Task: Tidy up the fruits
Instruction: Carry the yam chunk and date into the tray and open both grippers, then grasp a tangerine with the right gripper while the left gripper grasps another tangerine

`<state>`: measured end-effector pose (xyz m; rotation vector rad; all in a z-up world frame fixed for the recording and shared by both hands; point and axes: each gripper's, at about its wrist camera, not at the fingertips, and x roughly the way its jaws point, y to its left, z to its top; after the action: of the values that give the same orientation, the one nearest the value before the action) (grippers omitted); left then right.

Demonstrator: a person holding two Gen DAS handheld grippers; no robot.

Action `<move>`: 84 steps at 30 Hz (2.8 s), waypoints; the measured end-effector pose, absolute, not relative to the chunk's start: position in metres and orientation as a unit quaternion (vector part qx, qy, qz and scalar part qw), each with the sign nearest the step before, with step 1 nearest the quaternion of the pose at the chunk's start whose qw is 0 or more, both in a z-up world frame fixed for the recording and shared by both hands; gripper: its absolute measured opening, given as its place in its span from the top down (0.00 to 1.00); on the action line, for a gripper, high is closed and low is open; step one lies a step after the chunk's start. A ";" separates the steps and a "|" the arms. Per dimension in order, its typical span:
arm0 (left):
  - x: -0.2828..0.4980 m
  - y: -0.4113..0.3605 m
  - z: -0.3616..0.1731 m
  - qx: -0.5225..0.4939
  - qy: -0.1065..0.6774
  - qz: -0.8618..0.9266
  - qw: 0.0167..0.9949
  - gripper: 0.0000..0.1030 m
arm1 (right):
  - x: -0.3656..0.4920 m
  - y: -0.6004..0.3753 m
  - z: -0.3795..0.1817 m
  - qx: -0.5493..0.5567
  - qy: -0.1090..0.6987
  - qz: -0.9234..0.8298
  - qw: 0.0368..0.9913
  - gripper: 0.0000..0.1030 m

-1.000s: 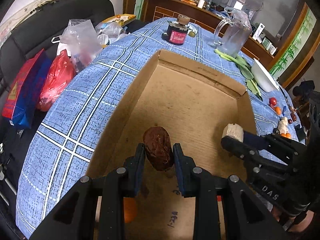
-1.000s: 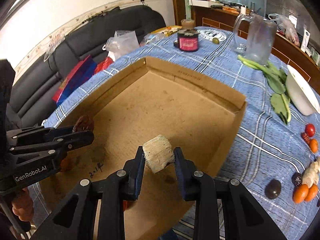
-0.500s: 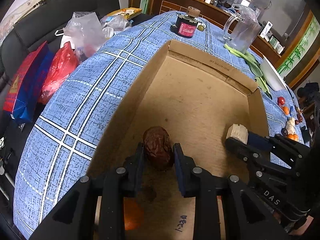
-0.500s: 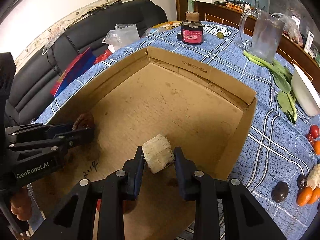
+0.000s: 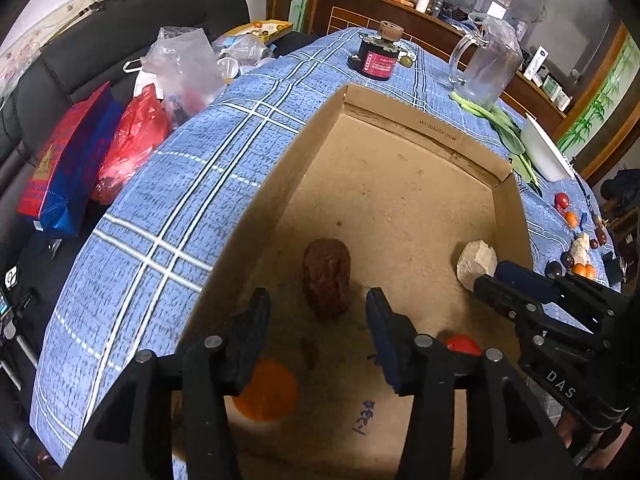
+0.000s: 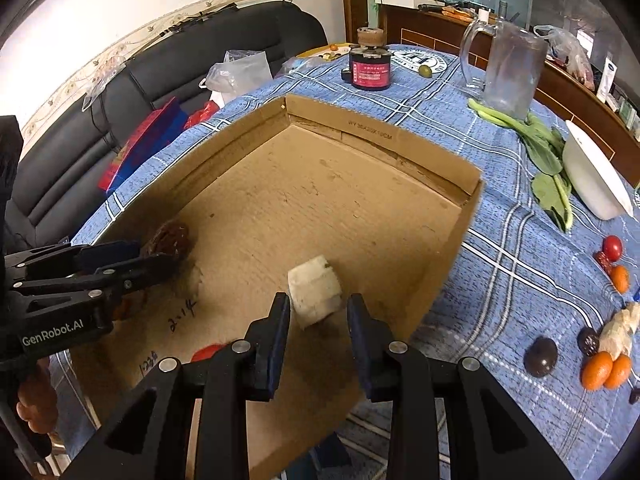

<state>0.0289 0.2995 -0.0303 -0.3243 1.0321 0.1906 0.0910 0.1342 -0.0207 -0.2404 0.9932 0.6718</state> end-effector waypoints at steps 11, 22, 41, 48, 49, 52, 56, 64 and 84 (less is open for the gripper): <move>0.005 0.292 -0.016 -0.156 0.480 0.098 0.858 0.45 | 0.066 0.108 0.000 -0.099 0.452 0.313 0.830 0.69; 0.016 0.233 -0.001 -0.120 0.477 0.069 0.868 0.44 | 0.051 0.007 -0.002 -0.054 0.462 0.249 0.850 0.69; 0.075 0.054 -0.008 -0.033 0.511 -0.027 0.858 0.38 | 0.160 -0.141 -0.040 0.002 0.477 0.151 0.866 0.53; 0.109 0.003 -0.023 -0.022 0.526 -0.043 0.849 0.39 | 0.150 -0.157 -0.034 -0.001 0.455 0.165 0.875 0.64; 0.114 -0.004 -0.024 -0.025 0.525 -0.047 0.850 0.39 | 0.144 -0.163 -0.031 -0.001 0.451 0.168 0.877 0.63; 0.130 -0.026 -0.029 -0.025 0.521 -0.050 0.851 0.39 | 0.136 -0.181 -0.029 0.003 0.450 0.167 0.877 0.63; 0.151 -0.046 -0.041 -0.022 0.520 -0.037 0.853 0.39 | 0.127 -0.204 -0.029 0.021 0.455 0.159 0.876 0.63; 0.149 -0.049 -0.047 -0.045 0.502 -0.065 0.861 0.71 | 0.114 -0.220 -0.032 0.029 0.457 0.162 0.874 0.63; 0.044 0.010 -0.016 -0.057 0.490 -0.118 0.862 0.71 | 0.047 -0.192 -0.024 -0.006 0.458 0.142 0.877 0.62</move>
<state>0.0441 0.0105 -0.0161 -0.1196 1.0282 -0.2472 0.0472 -0.1922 -0.0235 -0.0134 0.9562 0.2970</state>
